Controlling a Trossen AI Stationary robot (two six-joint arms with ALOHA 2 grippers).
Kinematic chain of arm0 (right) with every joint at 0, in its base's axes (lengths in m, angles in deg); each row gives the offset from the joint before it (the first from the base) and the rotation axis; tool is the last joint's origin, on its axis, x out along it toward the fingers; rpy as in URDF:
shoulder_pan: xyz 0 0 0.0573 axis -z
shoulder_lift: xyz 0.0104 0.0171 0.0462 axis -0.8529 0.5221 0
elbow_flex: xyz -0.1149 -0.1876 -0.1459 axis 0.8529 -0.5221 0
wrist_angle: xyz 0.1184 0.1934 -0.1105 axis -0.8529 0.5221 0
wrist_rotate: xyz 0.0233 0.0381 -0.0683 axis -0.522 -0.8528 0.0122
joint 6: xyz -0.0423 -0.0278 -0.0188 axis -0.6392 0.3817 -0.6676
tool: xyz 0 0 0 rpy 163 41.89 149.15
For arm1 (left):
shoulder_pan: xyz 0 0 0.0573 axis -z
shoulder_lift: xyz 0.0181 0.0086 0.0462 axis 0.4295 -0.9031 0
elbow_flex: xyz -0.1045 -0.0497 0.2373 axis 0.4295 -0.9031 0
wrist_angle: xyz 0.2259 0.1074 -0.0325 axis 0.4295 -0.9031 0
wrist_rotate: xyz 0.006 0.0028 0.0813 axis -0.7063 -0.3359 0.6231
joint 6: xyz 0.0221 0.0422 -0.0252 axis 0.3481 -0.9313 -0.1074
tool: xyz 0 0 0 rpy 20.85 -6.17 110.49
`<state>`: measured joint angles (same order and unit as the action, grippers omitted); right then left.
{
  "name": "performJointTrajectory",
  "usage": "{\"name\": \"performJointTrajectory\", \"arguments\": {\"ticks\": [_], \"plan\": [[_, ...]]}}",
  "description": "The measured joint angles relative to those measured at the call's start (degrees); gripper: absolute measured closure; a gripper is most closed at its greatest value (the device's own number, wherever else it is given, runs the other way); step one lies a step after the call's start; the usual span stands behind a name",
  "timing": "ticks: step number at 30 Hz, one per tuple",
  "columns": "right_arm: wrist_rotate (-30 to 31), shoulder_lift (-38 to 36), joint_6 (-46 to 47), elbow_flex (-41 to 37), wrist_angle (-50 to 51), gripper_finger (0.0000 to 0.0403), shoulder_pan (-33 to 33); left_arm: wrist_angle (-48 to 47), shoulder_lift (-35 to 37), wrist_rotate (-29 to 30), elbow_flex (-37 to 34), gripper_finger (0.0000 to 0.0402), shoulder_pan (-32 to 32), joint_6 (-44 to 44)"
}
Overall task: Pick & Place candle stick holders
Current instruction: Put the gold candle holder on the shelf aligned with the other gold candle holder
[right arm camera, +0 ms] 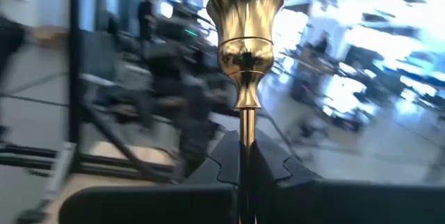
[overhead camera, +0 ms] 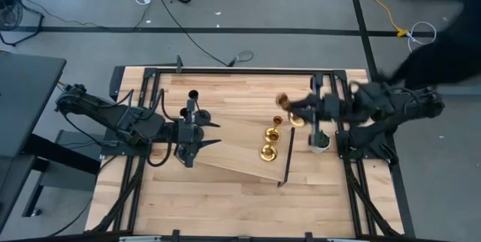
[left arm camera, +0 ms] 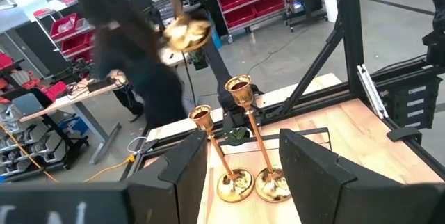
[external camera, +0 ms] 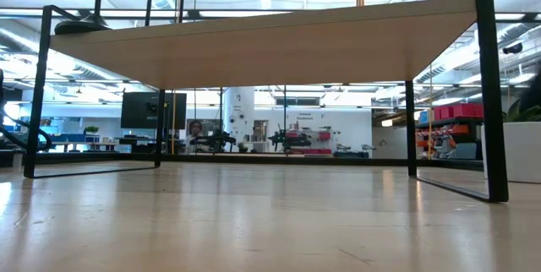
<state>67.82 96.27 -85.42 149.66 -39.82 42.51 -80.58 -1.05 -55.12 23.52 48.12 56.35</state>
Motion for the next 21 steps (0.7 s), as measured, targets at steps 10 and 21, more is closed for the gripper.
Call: {"name": "performJointTrajectory", "arguments": {"ticks": [10,21], "plan": [[12.0,0.7,-9.5,-6.9,-14.4,0.0398,-18.5,-0.1,0.0,0.0,0.0,0.022,0.0,0.0],[27.2,8.0,-21.7,-19.6,-48.6,0.0398,-30.5,-0.1,0.0,0.0,0.0,0.022,0.0,0.0]]}}
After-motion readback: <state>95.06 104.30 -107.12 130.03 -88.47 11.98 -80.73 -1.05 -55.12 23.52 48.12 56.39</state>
